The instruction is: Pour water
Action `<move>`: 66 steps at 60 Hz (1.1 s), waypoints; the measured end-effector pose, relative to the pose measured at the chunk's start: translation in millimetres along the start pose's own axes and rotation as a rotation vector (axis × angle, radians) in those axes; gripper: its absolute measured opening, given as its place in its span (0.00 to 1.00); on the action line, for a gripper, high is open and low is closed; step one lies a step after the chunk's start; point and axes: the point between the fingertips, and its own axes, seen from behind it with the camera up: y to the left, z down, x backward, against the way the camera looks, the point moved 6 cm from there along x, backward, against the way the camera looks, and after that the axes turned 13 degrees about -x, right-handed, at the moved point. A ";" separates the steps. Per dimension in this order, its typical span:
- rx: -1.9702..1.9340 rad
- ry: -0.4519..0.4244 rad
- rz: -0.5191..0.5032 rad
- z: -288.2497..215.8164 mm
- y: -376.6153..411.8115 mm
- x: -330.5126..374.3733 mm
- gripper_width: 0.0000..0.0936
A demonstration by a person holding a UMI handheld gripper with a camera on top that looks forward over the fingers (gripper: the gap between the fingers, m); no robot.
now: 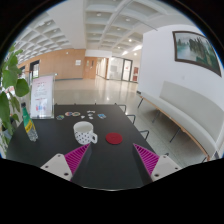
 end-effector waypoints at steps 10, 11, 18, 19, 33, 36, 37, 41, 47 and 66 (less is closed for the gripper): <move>0.045 0.021 0.003 13.8 10.1 15.9 0.92; 0.049 0.026 0.002 16.9 12.1 18.5 0.91; 0.066 0.057 -0.023 43.4 31.0 41.7 0.91; 0.067 0.060 -0.029 47.8 34.8 45.2 0.91; 0.034 0.077 -0.198 95.8 139.0 76.8 0.92; 0.034 0.068 -0.242 98.4 173.0 76.1 0.92; 0.035 0.066 -0.255 99.1 184.3 74.8 0.92; 0.046 0.053 -0.308 99.5 231.0 68.2 0.92; 0.053 0.017 -0.360 95.8 294.7 49.3 0.92; 0.059 -0.039 -0.324 79.0 403.8 -61.9 0.91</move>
